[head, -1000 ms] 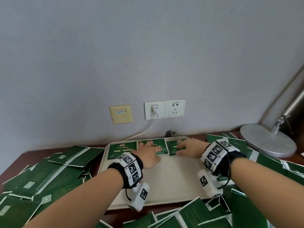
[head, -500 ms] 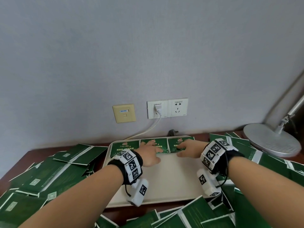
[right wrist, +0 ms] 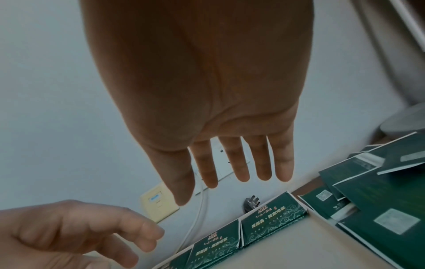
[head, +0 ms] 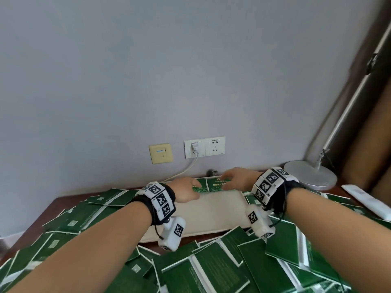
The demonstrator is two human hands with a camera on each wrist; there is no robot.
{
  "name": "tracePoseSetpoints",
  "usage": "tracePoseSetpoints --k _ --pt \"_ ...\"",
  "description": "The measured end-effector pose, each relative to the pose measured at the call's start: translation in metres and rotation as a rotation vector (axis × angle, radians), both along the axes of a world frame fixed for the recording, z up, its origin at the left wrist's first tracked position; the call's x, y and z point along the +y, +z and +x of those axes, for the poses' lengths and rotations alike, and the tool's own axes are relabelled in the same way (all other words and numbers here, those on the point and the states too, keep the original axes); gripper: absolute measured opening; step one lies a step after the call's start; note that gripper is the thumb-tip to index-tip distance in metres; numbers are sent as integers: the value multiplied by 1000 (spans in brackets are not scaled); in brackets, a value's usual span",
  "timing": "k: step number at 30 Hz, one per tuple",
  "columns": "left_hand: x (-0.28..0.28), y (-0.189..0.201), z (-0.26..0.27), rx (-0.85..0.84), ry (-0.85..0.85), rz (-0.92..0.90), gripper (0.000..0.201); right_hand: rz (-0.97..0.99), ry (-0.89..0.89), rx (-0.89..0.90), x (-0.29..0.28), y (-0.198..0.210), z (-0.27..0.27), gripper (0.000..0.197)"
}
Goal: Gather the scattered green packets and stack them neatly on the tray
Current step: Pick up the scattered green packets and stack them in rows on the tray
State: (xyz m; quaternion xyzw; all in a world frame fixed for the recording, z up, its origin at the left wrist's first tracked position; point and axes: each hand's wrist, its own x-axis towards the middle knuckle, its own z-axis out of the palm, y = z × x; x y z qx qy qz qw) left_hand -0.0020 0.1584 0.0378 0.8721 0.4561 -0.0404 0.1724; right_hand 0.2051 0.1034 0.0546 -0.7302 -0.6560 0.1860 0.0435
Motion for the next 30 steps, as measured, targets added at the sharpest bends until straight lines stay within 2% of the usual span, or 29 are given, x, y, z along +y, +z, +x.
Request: tracePoseSetpoints --k 6,16,21,30 --pt "-62 20 -18 13 -28 37 48 13 5 -31 -65 15 -17 50" --pt "-128 2 -31 11 -63 -3 48 7 39 -36 -146 13 -38 48" --pt "-144 -8 -18 -8 -96 -42 51 -32 15 -39 -164 2 -29 49" --pt "-152 -31 8 59 -189 -90 52 -79 -43 -108 -176 -12 11 53"
